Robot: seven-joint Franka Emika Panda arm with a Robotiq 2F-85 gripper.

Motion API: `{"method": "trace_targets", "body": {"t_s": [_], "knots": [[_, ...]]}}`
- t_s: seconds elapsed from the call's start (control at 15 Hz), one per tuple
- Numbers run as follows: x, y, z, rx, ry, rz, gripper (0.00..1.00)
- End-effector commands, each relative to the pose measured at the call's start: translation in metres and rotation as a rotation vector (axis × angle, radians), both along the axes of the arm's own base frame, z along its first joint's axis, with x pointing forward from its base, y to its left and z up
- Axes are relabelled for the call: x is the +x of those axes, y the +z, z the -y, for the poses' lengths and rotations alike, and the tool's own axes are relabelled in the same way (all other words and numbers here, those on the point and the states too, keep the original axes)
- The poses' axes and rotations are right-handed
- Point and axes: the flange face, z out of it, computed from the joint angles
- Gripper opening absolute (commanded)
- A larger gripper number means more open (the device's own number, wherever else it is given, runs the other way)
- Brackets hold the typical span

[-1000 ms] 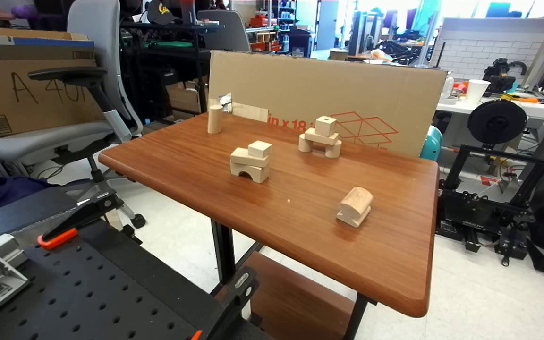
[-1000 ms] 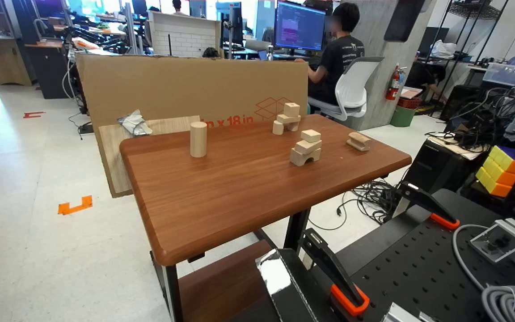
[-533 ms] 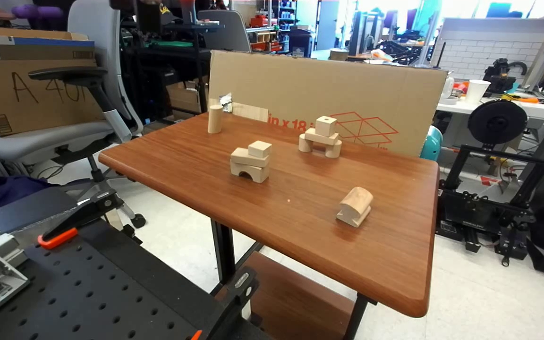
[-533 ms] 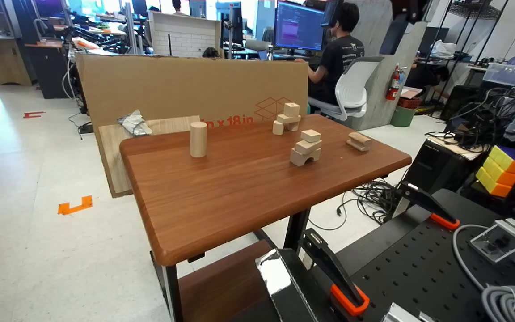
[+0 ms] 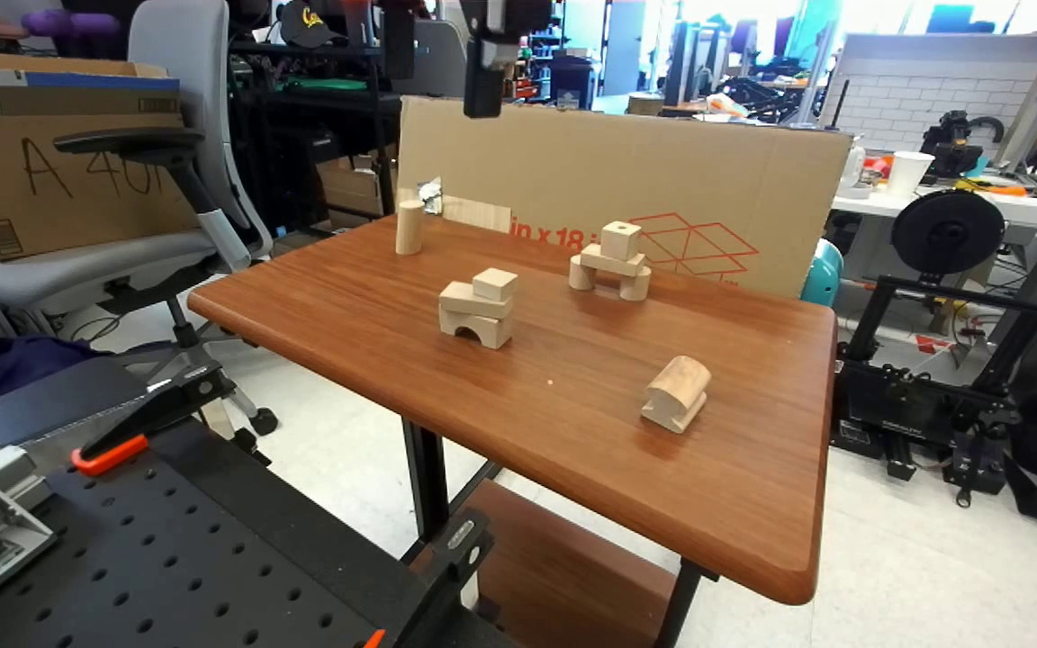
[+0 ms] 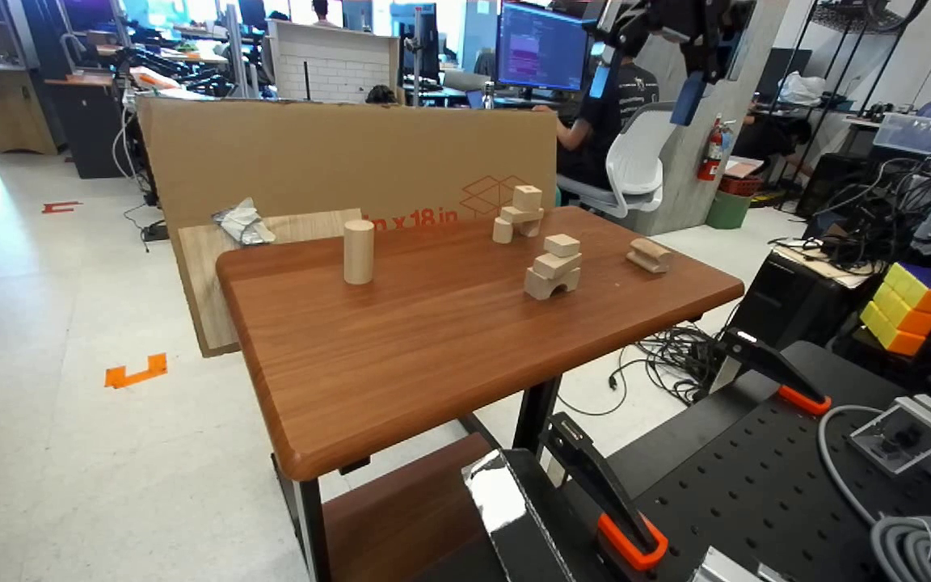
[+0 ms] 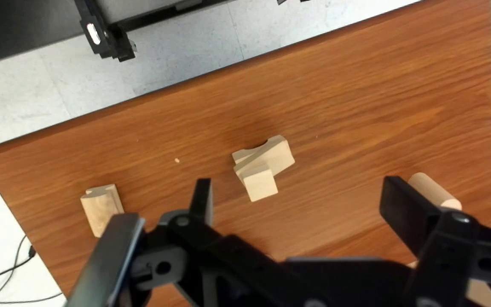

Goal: Put the block on the tower to the right

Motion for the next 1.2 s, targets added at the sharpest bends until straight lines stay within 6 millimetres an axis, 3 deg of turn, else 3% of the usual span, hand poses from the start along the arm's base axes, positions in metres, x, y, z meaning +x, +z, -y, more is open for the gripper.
{"method": "trace_targets", "body": {"t_s": [0.0, 0.53, 1.13], "knots": [[0.027, -0.013, 0.019, -0.038, 0.074, 0.027, 1.0], [0.054, -0.039, 0.075, -0.074, 0.112, 0.063, 1.0], [0.052, -0.09, 0.117, -0.113, 0.129, 0.017, 1.0]]}}
